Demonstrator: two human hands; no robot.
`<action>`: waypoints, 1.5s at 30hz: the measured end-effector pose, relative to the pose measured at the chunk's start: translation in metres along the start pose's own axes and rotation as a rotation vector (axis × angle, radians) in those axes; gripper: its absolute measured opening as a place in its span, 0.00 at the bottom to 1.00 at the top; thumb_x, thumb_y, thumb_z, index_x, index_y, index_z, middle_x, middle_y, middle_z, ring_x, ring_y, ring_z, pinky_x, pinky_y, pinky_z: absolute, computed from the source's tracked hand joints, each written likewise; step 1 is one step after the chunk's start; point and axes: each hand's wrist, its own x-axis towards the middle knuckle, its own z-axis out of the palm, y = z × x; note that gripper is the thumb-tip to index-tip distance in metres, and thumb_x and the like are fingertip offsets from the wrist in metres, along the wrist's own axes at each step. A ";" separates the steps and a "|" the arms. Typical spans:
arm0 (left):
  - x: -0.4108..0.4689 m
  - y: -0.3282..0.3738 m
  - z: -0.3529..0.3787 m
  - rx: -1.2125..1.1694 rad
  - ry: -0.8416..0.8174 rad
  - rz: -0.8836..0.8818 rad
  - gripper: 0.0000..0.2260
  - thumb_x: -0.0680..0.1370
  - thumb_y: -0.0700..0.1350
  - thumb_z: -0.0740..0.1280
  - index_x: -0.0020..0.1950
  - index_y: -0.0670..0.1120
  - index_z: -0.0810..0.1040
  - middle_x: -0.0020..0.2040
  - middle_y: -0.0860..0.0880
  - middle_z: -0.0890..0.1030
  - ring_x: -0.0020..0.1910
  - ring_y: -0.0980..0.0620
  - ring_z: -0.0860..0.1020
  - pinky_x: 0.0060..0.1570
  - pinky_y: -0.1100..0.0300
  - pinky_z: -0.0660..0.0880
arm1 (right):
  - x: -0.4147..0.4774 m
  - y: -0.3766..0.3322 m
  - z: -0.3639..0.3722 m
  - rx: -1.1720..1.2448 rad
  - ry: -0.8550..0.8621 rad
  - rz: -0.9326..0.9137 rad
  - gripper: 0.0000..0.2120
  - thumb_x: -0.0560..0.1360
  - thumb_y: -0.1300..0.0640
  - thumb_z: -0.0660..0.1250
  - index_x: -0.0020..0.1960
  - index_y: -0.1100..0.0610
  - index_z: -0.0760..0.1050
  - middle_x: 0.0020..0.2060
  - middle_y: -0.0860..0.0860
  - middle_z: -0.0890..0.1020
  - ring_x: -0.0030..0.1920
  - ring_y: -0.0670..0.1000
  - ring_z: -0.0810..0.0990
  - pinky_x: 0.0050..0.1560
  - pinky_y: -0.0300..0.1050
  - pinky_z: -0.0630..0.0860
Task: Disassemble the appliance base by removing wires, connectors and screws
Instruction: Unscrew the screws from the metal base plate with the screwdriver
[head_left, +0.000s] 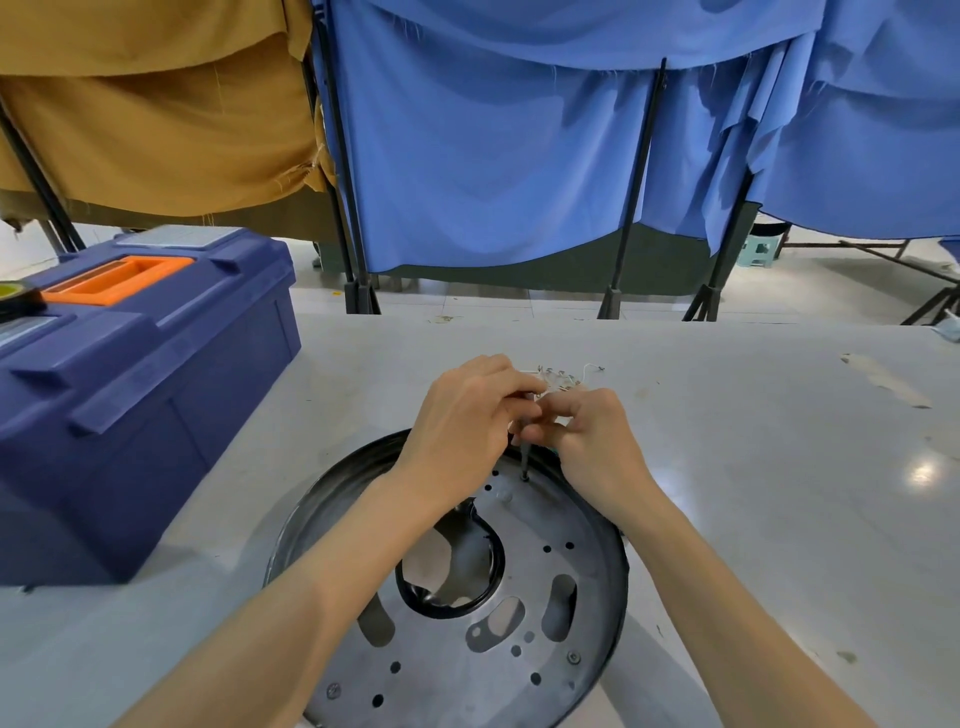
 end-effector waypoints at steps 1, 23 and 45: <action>0.001 0.001 0.000 0.035 0.018 0.003 0.06 0.73 0.36 0.69 0.47 0.40 0.84 0.38 0.46 0.81 0.38 0.47 0.78 0.38 0.53 0.75 | 0.000 0.000 0.001 -0.007 -0.005 0.002 0.10 0.70 0.71 0.68 0.38 0.59 0.82 0.33 0.50 0.83 0.36 0.42 0.79 0.45 0.33 0.73; 0.003 0.000 0.008 0.491 -0.166 0.192 0.13 0.83 0.55 0.54 0.51 0.46 0.67 0.34 0.51 0.71 0.29 0.46 0.70 0.25 0.59 0.52 | -0.004 0.003 -0.002 0.050 0.007 0.001 0.09 0.65 0.64 0.78 0.33 0.53 0.80 0.31 0.50 0.83 0.32 0.41 0.77 0.38 0.35 0.75; 0.007 0.000 0.002 0.572 -0.164 0.143 0.14 0.81 0.57 0.55 0.44 0.47 0.65 0.35 0.50 0.70 0.30 0.46 0.72 0.27 0.59 0.55 | -0.003 0.002 -0.003 0.098 -0.035 0.047 0.08 0.69 0.70 0.72 0.39 0.58 0.85 0.34 0.51 0.86 0.37 0.45 0.84 0.40 0.34 0.78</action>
